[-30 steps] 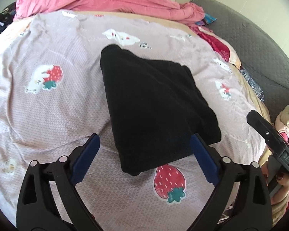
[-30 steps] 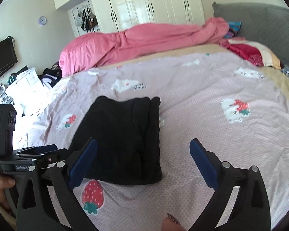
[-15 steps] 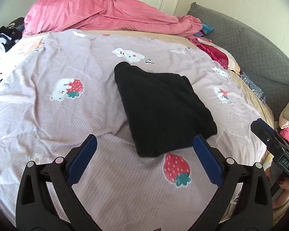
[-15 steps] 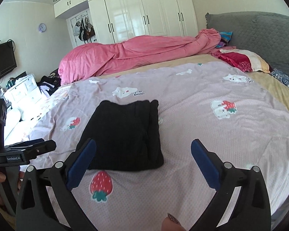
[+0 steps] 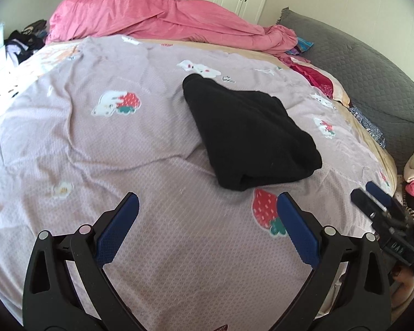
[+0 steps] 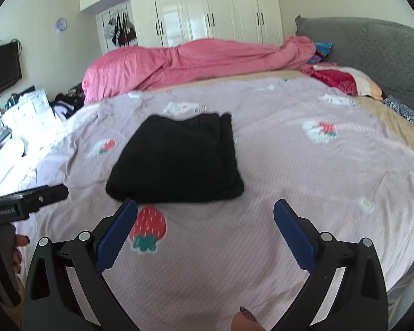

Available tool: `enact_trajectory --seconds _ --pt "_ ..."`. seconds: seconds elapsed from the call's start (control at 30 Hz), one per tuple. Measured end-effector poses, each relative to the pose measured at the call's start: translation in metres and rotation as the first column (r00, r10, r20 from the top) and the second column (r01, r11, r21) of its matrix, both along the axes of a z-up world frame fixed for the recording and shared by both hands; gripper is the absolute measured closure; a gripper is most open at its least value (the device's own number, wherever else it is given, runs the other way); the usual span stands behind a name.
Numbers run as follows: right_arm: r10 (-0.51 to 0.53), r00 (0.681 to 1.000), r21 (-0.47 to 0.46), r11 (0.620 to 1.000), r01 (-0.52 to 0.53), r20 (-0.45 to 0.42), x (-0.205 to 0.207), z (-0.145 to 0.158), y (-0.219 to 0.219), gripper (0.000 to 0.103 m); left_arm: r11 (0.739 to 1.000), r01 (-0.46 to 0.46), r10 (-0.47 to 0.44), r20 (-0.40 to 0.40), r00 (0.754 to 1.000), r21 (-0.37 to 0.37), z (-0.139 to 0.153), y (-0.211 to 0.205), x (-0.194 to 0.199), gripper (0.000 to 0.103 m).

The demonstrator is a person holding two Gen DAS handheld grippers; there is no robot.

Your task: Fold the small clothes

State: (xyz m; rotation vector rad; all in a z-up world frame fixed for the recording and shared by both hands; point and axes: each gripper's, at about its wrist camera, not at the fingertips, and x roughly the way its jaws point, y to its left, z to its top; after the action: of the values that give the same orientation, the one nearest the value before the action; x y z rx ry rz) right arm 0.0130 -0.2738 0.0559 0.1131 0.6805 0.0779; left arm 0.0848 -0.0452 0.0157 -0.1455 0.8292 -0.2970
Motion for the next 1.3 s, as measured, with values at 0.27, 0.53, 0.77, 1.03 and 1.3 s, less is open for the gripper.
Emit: enact_trajectory --seconds 0.27,0.53,0.77,1.03,1.3 --pt "0.011 0.999 0.001 1.000 -0.011 -0.046 -0.001 -0.015 0.010 0.004 1.000 -0.019 0.020 -0.019 1.000 0.010 -0.015 0.003 -0.007 0.009" --pt "0.020 0.998 0.018 1.000 -0.019 -0.059 -0.001 -0.018 0.013 0.004 0.998 -0.045 0.046 -0.038 0.998 0.037 -0.017 0.004 -0.009 0.009" --pt "0.032 0.998 0.013 0.999 -0.032 -0.055 -0.001 -0.016 0.015 0.004 0.996 -0.064 0.067 -0.043 0.997 0.062 -0.017 0.005 -0.009 0.009" --pt "0.033 0.998 0.015 0.999 -0.033 -0.057 -0.003 -0.015 0.017 0.004 0.994 -0.078 0.082 -0.055 0.995 0.074 -0.019 0.006 -0.010 0.009" --pt "0.037 0.997 0.020 0.999 -0.036 -0.062 -0.003 -0.015 0.019 0.004 0.994 -0.080 0.084 -0.053 0.995 0.073 -0.018 0.006 -0.011 0.009"
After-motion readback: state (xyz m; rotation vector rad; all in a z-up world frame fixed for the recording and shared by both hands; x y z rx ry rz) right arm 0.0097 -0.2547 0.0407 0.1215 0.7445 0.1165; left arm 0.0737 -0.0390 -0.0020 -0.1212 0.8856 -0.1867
